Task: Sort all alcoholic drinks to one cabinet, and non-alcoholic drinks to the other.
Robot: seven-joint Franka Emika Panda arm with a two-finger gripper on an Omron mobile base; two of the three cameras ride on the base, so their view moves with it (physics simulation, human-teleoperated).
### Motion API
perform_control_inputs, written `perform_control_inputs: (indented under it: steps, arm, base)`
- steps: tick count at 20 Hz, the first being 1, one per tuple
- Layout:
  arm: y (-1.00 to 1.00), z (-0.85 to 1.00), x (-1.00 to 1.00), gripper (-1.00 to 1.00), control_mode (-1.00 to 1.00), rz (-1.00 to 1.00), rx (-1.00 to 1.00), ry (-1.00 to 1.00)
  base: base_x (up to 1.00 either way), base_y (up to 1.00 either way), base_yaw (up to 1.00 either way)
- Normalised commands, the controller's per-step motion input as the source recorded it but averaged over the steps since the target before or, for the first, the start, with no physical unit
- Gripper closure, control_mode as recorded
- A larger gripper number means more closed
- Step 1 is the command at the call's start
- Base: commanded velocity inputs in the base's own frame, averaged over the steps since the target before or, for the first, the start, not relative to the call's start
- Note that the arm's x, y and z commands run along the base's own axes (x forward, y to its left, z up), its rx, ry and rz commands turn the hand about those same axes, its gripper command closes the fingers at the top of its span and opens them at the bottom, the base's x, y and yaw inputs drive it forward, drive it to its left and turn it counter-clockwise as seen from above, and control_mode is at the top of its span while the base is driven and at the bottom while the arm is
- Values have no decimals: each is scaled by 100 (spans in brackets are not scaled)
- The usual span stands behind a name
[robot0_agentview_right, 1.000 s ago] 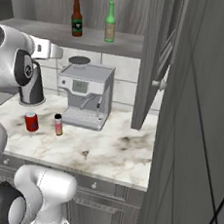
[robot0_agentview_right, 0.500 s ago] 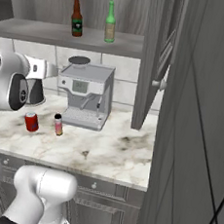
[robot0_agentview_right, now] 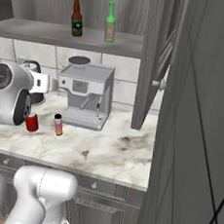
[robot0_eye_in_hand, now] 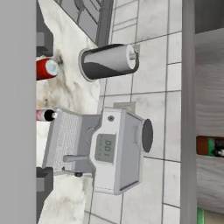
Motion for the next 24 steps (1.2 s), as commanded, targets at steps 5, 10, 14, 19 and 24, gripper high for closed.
perform_control_inputs:
  steps: [5, 10, 14, 19, 24]
  arm:
    - [0, -33, -5, -100, -100, 3, 0, 9]
    - [0, -30, 0, -100, -100, 0, 0, 11]
    - [0, -28, 0, -100, -100, 0, 0, 10]
    - [1, -30, 0, -100, -100, 0, 0, 10]
    - [9, -34, 1, -100, -100, 0, -1, 8]
  base:
    - [0, 0, 0]
    - [0, 0, 0]
    - [0, 0, 0]
    - [0, 0, 0]
    - [0, 0, 0]
